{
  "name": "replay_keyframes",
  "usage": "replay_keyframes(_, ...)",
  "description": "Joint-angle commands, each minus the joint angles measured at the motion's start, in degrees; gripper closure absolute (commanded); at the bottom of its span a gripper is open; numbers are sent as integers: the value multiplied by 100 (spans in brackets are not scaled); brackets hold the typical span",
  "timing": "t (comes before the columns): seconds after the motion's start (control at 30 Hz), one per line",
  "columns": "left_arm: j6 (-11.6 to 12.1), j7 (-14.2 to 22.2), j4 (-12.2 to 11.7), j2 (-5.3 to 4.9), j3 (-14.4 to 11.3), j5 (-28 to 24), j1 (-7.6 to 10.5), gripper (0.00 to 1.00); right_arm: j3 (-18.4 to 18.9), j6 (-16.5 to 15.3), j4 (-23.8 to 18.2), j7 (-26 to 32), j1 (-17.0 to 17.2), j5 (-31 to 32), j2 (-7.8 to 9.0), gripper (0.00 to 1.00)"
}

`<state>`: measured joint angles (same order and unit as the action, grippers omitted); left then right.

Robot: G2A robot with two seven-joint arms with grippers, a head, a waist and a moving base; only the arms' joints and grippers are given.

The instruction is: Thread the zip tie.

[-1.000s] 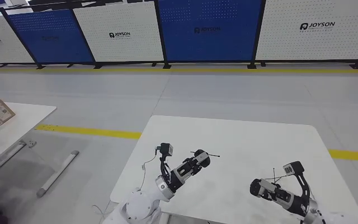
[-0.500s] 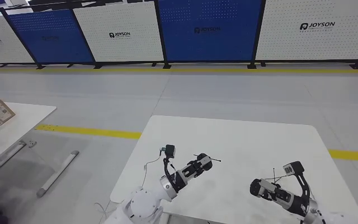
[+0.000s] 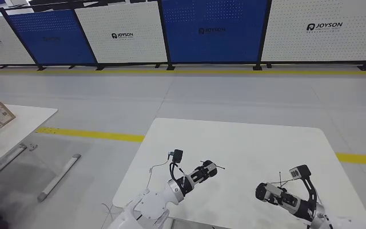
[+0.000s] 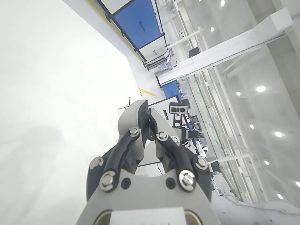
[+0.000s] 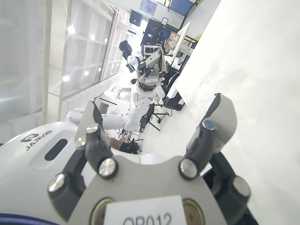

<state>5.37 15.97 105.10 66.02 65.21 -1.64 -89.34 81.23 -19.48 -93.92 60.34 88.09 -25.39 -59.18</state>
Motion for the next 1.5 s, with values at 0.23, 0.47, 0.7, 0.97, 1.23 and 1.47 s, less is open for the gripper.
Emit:
replay_keyframes(0.23, 0, 0, 0, 0, 0, 0, 0, 100, 0, 0, 0, 0, 0, 0, 0, 0)
replay_keyframes(0.47, 484, -53, 273, 4, 40, -329, -111, 100, 0, 0, 0, 0, 0, 0, 0, 0)
replay_keyframes(0.7, 758, 21, 428, -20, 138, -433, -266, 100, 0, 0, 0, 0, 0, 0, 0, 0)
replay_keyframes(0.97, 758, 21, 428, -20, 138, -433, -266, 100, 0, 0, 0, 0, 0, 0, 0, 0)
replay_keyframes(1.23, 289, -43, 8, 18, -154, -10, 15, 100, 0, 0, 0, 0, 0, 0, 0, 0)
replay_keyframes(1.47, 265, -72, -69, 33, -219, -1, 84, 100, 0, 0, 0, 0, 0, 0, 0, 0)
